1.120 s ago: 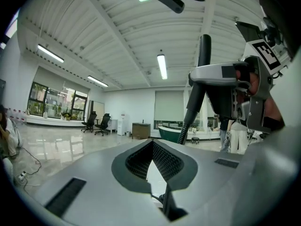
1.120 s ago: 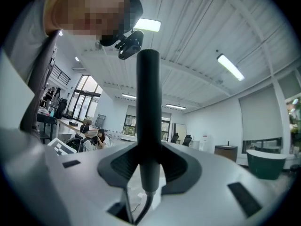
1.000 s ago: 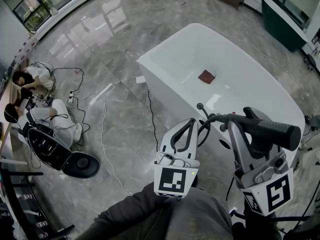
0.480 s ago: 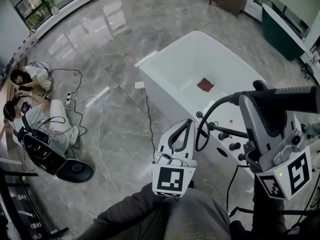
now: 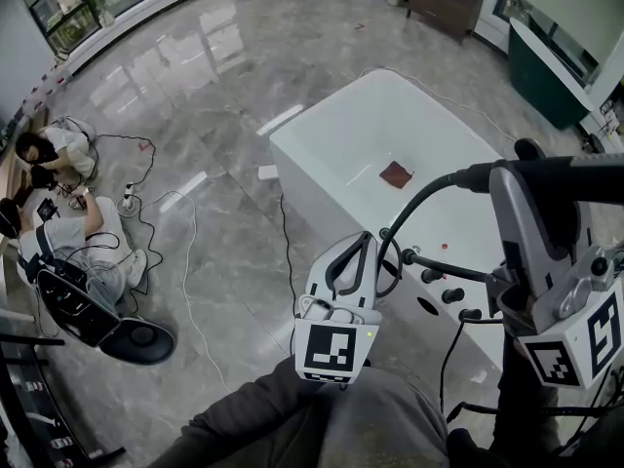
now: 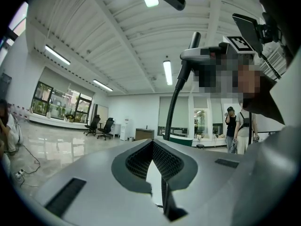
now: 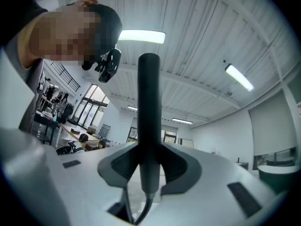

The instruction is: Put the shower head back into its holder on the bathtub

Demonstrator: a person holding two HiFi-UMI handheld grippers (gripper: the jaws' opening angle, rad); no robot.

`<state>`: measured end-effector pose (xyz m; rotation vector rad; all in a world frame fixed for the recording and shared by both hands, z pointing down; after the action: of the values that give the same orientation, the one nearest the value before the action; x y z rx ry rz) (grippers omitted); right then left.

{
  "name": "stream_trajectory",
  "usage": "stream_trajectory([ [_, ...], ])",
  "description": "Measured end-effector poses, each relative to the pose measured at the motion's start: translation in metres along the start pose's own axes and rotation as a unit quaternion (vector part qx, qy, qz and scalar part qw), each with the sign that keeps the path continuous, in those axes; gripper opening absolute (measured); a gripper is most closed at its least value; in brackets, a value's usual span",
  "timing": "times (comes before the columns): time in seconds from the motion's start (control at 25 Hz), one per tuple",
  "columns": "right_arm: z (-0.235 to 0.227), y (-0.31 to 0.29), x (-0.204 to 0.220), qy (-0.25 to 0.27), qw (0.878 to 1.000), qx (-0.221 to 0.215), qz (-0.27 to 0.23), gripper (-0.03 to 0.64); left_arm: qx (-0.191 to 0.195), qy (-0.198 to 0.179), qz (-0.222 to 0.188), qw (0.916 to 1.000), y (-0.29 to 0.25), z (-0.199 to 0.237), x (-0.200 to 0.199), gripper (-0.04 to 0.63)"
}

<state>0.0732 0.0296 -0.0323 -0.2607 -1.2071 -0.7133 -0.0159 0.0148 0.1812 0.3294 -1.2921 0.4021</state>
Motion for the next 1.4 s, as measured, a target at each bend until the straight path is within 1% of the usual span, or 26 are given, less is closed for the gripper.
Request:
stream_trajectory([
  [0.24, -0.004, -0.012, -0.045, 0.033, 0.999, 0.005, -0.036, 0.140, 0.005, 0.002, -0.012, 0.9999, -0.005, 0.011, -0.010, 0.003],
  [0.4, -0.014, -0.012, -0.082, 0.062, 0.996, 0.009, -0.064, 0.140, 0.012, 0.003, -0.019, 0.9997, -0.009, 0.010, -0.013, 0.003],
  [0.48, -0.017, -0.012, -0.087, 0.069, 0.995, 0.011, -0.066, 0.140, 0.017, 0.004, -0.019, 0.9997, -0.009, 0.009, -0.013, 0.003],
  [0.84, -0.024, -0.016, -0.055, 0.047, 0.998, 0.021, -0.032, 0.140, 0.023, 0.022, -0.017, 0.9993, -0.006, 0.007, -0.013, 0.003],
  [1.12, -0.031, -0.019, -0.032, 0.032, 0.999, 0.029, -0.008, 0.140, 0.017, 0.022, -0.003, 0.9996, -0.007, 0.015, -0.004, 0.003],
  [1.4, -0.040, -0.023, -0.019, 0.022, 0.999, 0.037, 0.011, 0.140, 0.015, 0.022, 0.012, 0.9996, -0.010, 0.022, 0.006, 0.003],
])
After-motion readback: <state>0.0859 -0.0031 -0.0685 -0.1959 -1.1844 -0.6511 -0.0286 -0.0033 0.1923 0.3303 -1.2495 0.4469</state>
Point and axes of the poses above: the fingertips, and each gripper's own axes: y backward along the fingers, z to its left, x out of its underside, the point moved 1 cm from there along y, backward along the fingers, and after that the axes turned 9 degrees about y, right-handed, at the moved point
